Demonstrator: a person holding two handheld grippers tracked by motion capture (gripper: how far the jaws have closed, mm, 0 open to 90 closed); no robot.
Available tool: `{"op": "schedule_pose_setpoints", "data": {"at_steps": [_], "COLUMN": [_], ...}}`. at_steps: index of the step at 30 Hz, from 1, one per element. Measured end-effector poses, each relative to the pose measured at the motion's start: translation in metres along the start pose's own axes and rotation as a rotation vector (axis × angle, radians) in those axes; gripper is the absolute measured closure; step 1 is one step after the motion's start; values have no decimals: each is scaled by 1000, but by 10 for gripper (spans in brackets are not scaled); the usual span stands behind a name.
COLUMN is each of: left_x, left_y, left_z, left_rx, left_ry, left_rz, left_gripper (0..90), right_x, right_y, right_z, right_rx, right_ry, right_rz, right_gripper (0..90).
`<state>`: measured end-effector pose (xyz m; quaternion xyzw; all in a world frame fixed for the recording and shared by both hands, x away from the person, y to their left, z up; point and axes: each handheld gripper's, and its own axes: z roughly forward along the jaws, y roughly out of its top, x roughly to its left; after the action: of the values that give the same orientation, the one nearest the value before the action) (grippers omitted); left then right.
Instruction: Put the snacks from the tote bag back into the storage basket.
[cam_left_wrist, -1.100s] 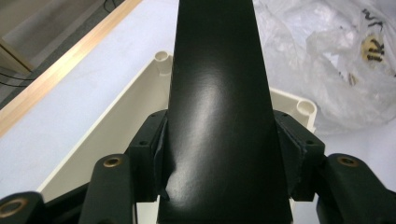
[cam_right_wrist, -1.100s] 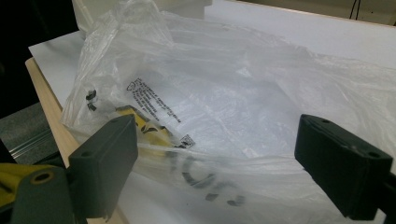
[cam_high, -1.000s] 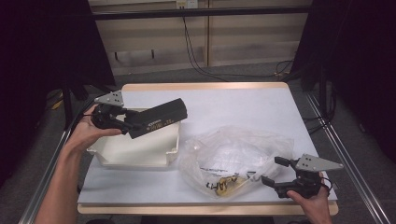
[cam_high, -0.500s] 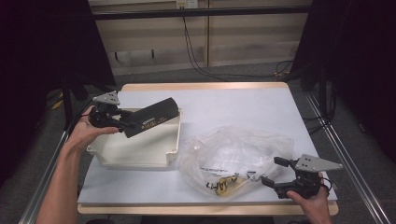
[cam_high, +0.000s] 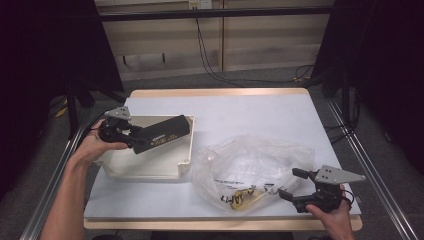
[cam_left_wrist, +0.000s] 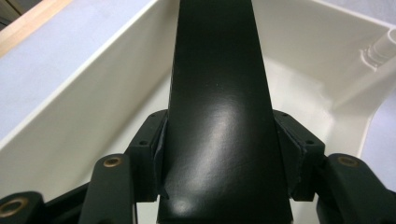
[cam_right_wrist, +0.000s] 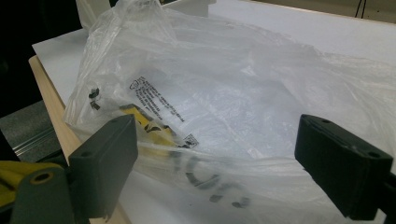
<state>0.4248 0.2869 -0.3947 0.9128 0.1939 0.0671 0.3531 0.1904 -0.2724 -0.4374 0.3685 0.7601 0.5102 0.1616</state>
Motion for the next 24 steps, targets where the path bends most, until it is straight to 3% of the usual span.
{"op": "schedule_pose_setpoints", "data": {"at_steps": [6, 11, 18, 24], "left_x": [-1, 0, 0, 0], "left_y": [-3, -5, -11, -10], "left_z": [6, 11, 19, 22], "left_rx": [29, 13, 38, 53], "left_ry": [-14, -7, -23, -18], "left_rz": [29, 18, 21, 66], "left_gripper": [432, 432, 432, 431], "right_x": [0, 0, -1, -1], "right_y": [0, 0, 0, 0], "right_z": [0, 0, -1, 0], "right_rx": [-3, -2, -4, -1], "right_ry": [3, 2, -3, 1], "right_rz": [3, 1, -1, -1], "right_gripper": [125, 125, 125, 125]}}
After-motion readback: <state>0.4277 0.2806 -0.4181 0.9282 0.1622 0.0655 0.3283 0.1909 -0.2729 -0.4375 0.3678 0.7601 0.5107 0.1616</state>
